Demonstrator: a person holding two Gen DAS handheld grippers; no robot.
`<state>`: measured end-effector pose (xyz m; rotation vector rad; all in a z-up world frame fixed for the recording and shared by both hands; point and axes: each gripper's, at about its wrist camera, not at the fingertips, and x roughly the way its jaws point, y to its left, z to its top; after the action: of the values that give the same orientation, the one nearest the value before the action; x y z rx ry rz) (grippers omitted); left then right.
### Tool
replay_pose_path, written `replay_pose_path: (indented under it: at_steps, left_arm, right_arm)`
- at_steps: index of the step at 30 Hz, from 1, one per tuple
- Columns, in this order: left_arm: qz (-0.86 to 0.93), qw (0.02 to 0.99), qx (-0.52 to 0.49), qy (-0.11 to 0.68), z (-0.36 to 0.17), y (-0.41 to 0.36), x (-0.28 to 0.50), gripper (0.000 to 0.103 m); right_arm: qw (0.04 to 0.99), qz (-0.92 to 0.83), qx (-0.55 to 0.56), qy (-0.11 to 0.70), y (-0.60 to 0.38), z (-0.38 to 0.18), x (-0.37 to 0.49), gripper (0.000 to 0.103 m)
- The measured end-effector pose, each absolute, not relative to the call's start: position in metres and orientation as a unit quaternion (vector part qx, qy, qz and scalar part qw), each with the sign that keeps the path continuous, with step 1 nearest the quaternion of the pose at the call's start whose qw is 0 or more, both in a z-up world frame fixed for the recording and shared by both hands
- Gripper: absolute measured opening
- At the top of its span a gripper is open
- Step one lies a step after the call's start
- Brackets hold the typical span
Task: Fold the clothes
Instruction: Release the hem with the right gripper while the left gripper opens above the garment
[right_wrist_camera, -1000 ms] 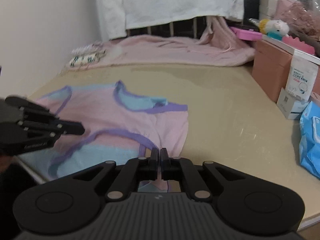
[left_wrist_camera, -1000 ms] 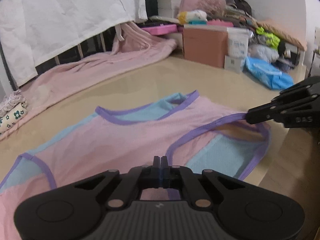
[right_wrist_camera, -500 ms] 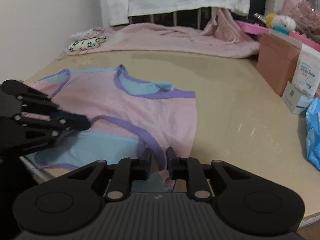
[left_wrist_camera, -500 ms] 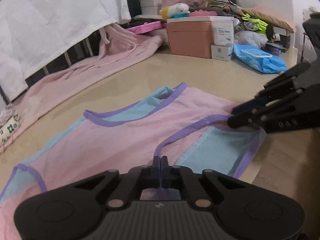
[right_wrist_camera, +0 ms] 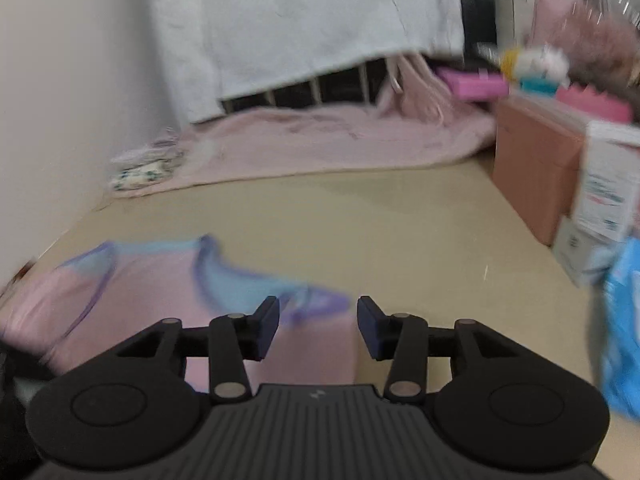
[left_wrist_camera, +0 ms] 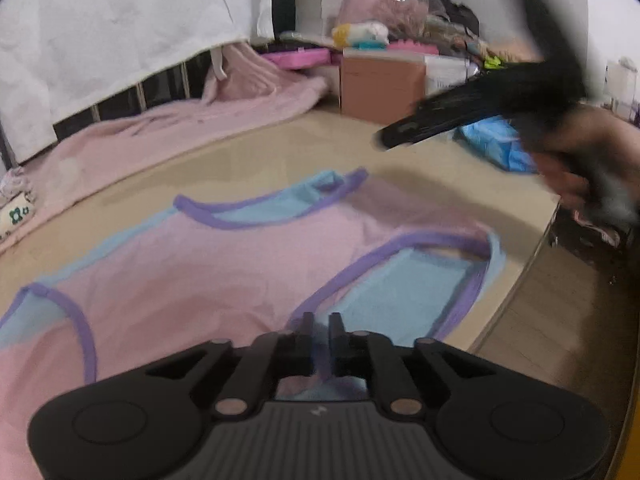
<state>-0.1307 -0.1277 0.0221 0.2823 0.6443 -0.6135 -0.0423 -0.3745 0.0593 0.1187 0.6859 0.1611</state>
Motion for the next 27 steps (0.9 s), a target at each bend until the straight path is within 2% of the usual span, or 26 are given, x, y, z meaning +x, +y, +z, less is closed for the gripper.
replay_pose_path:
  at_steps: [2, 5, 7, 8, 9, 13, 14, 16, 17, 18, 21, 24, 27]
  left_arm:
    - [-0.28, 0.902, 0.132, 0.302, 0.021, -0.129, -0.126, 0.025]
    - [-0.269, 0.905, 0.114, 0.31, 0.015, -0.124, -0.116, 0.026]
    - [-0.273, 0.902, 0.092, 0.321, 0.01, -0.117, -0.111, 0.027]
    - [-0.276, 0.902, 0.083, 0.321, 0.008, -0.113, -0.11, 0.027]
    - [-0.279, 0.902, 0.078, 0.32, 0.007, -0.111, -0.111, 0.027]
    - [-0.287, 0.903, 0.077, 0.31, 0.004, -0.108, -0.113, 0.029]
    - [-0.288, 0.904, 0.079, 0.308, 0.004, -0.108, -0.114, 0.03]
    - [-0.287, 0.904, 0.082, 0.308, 0.004, -0.109, -0.114, 0.03]
    - [-0.285, 0.903, 0.082, 0.312, 0.006, -0.109, -0.114, 0.031]
    - [-0.284, 0.902, 0.079, 0.316, 0.008, -0.108, -0.114, 0.032]
    - [-0.277, 0.908, 0.058, 0.309, 0.019, -0.091, -0.118, 0.037]
    - [-0.256, 0.915, 0.043, 0.309, 0.026, -0.069, -0.118, 0.041]
    - [-0.253, 0.91, 0.017, 0.327, 0.024, -0.056, -0.114, 0.041]
  right_arm:
    - [0.919, 0.075, 0.05, 0.383, -0.375, 0.05, 0.001, 0.035]
    - [0.895, 0.097, 0.028, 0.435, -0.367, 0.037, 0.035, 0.034]
    - [0.891, 0.101, -0.041, 0.441, -0.35, 0.034, 0.035, 0.024]
    - [0.888, 0.104, -0.072, 0.442, -0.343, 0.033, 0.035, 0.009]
    - [0.889, 0.101, -0.101, 0.435, -0.335, 0.034, 0.033, 0.001]
    - [0.907, 0.019, -0.273, 0.32, -0.301, 0.037, 0.01, 0.001]
    - [0.901, 0.013, -0.295, 0.319, -0.296, 0.032, 0.009, 0.002]
    - [0.886, 0.002, -0.336, 0.318, -0.285, 0.022, 0.006, 0.007]
    - [0.88, -0.001, -0.346, 0.327, -0.283, 0.018, 0.006, 0.017]
    - [0.881, -0.006, -0.338, 0.332, -0.284, 0.019, 0.005, 0.031]
    - [0.914, -0.009, -0.244, 0.323, -0.3, 0.046, -0.01, 0.039]
    - [0.942, 0.012, -0.118, 0.313, -0.331, 0.07, -0.055, 0.04]
    - [0.935, 0.08, -0.078, 0.335, -0.332, 0.062, -0.1, 0.039]
